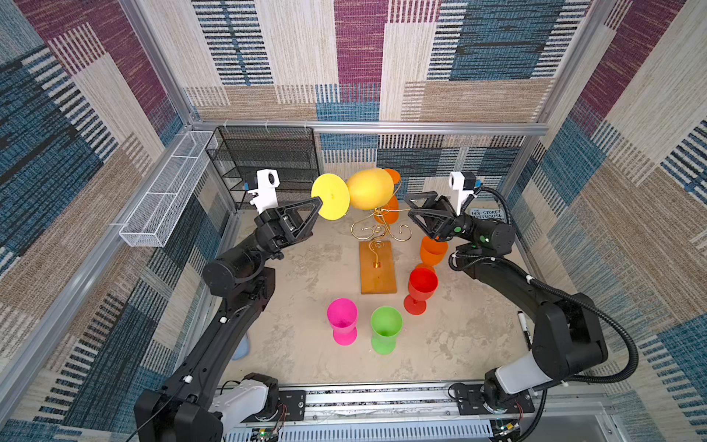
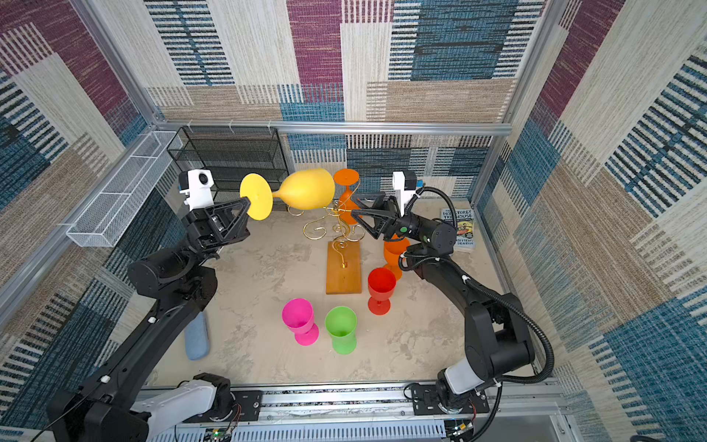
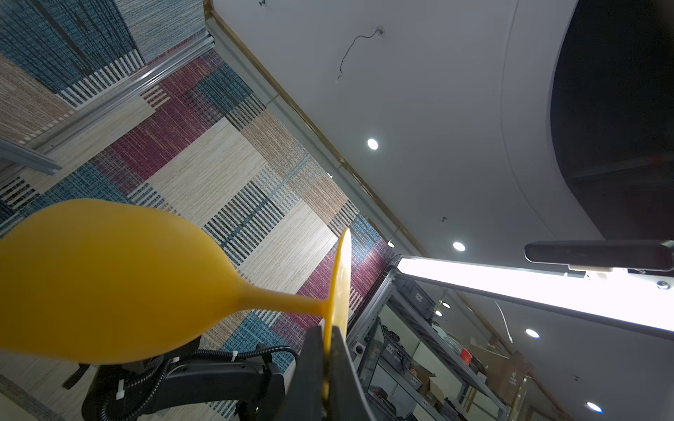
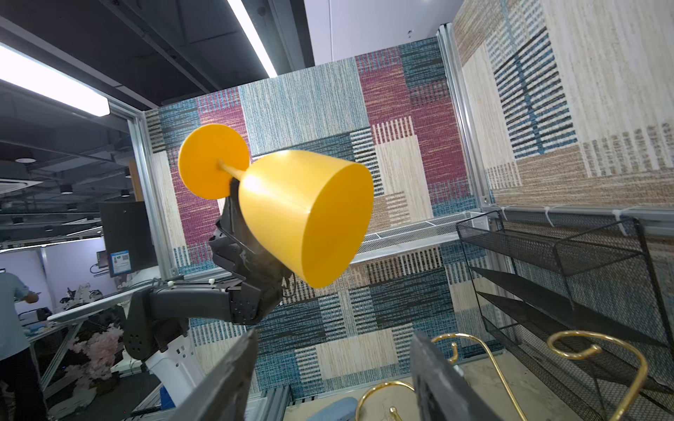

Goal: Take the wine glass off the wine glass rack
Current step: Place the wine glass at the top-right of the table.

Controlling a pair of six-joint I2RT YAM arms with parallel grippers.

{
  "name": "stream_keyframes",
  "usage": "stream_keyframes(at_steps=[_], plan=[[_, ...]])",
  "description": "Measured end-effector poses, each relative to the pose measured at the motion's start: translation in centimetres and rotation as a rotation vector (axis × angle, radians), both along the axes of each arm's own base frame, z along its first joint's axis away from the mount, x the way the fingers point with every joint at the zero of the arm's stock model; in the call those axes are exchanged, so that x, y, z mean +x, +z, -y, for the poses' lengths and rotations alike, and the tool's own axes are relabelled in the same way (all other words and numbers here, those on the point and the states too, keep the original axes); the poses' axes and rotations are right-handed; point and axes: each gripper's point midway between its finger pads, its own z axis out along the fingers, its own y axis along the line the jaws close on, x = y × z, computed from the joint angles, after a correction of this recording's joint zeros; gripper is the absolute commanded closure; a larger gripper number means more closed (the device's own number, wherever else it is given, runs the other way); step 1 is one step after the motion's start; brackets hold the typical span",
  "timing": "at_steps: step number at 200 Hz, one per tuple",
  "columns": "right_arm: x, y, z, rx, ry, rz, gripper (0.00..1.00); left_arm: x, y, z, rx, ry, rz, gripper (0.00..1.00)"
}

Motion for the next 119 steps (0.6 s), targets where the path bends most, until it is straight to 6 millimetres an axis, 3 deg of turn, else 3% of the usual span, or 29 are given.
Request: stream_keyframes(at_steps=[21,69,119], plan=[[0.9,-0.7,-0.4,-0.012,0.034,-0.059,0.34,1.0,-0.6,0.8,-0.014,-0.016,-0.025,1.00],[3.3,-1.9,-1.3,-0.026,0.109,-0.216,0.34,1.2,-1.1,2.1,-0.023,-0.044,-0.022,1.00],[3.0,-1.6,-1.2,-0.023,0.128,-0.249,0.34,1.6,-1.3,2.2,-0.030,-0.039,-0.032,1.00]])
